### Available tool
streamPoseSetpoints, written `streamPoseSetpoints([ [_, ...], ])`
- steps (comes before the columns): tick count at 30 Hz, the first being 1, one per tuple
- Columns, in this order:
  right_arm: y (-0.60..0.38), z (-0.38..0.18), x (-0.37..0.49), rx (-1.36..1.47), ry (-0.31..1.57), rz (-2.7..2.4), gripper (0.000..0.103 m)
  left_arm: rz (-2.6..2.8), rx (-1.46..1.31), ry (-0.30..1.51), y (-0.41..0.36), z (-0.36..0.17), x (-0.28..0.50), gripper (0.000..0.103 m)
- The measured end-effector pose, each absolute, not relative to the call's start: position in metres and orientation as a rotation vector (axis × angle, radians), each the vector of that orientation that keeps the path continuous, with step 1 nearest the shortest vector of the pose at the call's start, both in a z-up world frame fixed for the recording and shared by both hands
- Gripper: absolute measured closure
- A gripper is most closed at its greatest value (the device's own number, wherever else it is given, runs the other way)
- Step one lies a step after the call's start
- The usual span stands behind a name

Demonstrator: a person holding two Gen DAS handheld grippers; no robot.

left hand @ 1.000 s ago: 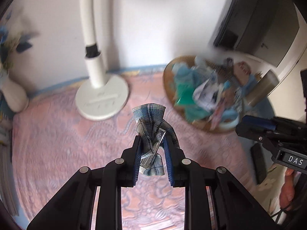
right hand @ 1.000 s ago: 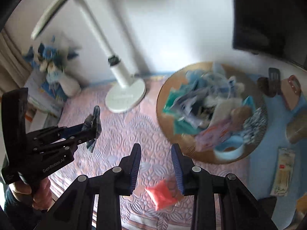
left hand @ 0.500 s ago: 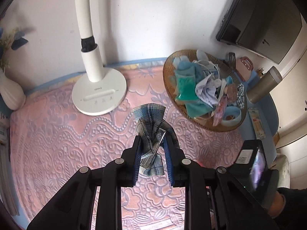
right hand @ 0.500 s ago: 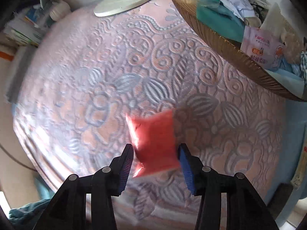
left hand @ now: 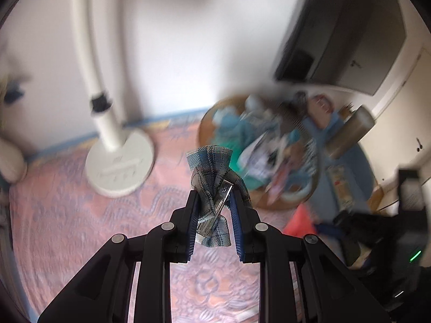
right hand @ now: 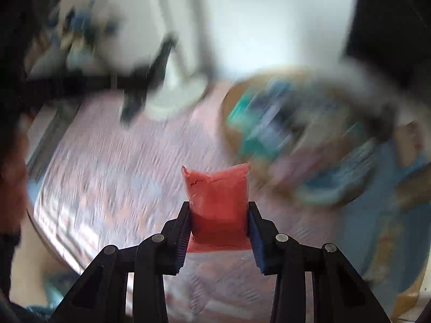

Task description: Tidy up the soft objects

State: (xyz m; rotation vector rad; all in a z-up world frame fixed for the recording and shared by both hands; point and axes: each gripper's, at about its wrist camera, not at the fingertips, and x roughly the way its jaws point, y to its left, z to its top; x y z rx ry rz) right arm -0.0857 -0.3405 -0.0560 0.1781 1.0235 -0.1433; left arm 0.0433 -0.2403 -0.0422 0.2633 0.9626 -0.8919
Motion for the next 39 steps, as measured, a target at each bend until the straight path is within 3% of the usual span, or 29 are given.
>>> streamPoseSetpoints([
  [7,-0.411,0.008,-0.062,0.224,0.875,-0.360,0.064,-0.970,0.308,0.848,-0.302,-0.012,0.043,0.080],
  [8,-0.421,0.008,-0.054,0.240,0.879,-0.369,0.061,-0.969,0.308,0.854,-0.311,-0.013,0.046,0.077],
  [9,-0.428,0.006,-0.051,0.249,0.885,-0.367,0.058,-0.970,0.301,0.859,-0.317,-0.015,0.049,0.065],
  [10,-0.436,0.002,-0.044,0.261,0.895,-0.371,0.044,-0.965,0.292,0.859,-0.323,-0.019,0.054,0.062],
  [11,-0.444,-0.002,-0.041,0.276,0.906,-0.388,0.037,-0.947,0.294,0.864,-0.326,-0.023,0.056,0.059],
  [14,-0.457,-0.009,-0.052,0.334,0.915,-0.386,0.036,-0.903,0.299,0.940,-0.323,-0.040,0.064,0.059],
  [22,-0.445,-0.043,-0.087,0.407,0.967,-0.325,0.036,-0.705,0.229,0.925,-0.247,-0.044,0.065,0.059],
  [31,-0.332,-0.049,-0.067,0.313,1.006,-0.210,0.035,-0.558,0.184,1.028,-0.140,-0.059,0.066,0.056],
  [34,-0.291,-0.056,-0.057,0.301,1.017,-0.179,0.023,-0.498,0.214,1.063,-0.110,-0.078,0.064,0.056],
  [39,-0.234,-0.082,-0.042,0.272,1.048,-0.145,0.022,-0.459,0.217,1.127,-0.066,-0.113,0.060,0.056],
])
